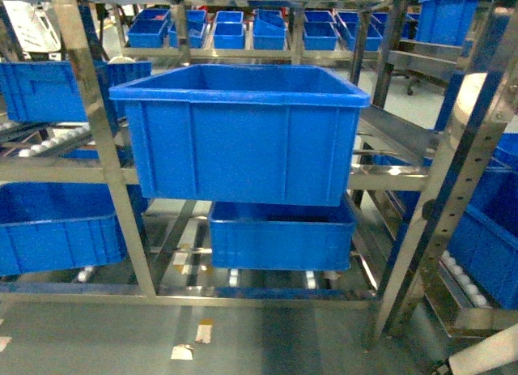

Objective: Place magnetic block on left shelf second layer

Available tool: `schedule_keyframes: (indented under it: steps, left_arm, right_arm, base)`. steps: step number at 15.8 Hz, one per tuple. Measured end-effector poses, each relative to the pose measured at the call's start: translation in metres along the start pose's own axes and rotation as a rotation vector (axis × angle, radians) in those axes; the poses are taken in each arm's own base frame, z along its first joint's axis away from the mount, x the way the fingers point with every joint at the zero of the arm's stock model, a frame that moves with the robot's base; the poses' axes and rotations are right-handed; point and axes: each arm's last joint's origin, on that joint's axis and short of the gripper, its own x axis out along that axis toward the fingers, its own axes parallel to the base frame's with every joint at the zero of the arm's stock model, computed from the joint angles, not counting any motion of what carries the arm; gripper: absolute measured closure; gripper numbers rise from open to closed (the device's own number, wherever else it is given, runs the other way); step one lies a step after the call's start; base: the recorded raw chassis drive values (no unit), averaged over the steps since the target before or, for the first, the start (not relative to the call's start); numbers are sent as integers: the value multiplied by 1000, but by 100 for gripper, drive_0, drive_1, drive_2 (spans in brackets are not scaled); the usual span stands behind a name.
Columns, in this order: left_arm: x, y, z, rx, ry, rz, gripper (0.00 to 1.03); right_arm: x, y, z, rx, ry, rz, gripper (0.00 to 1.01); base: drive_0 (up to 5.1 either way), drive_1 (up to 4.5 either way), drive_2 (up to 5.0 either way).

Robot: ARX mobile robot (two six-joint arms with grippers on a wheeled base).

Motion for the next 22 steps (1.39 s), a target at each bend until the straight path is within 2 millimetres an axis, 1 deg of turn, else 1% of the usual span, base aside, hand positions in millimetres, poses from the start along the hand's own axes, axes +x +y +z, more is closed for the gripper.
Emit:
schedule_keyframes:
  steps: [7, 9, 12, 22]
  left_arm:
    - [0, 0, 0, 0, -3, 0, 5]
    - [0, 0, 0, 0, 2, 8, 5]
    - [0, 0, 0, 0, -3, 2, 5]
    - [0, 0, 0, 0, -3, 1, 5]
  right_arm:
    - [0, 0, 0, 0, 1, 0, 69]
    - [0, 0, 1, -1, -4, 12, 69]
    - [0, 0, 0, 0, -2, 6, 69]
    - [0, 0, 0, 0, -1, 6, 69]
  base:
    - [-501, 245, 245]
    - [0, 0, 0]
    - [-27, 339, -393]
    - [4, 434, -426]
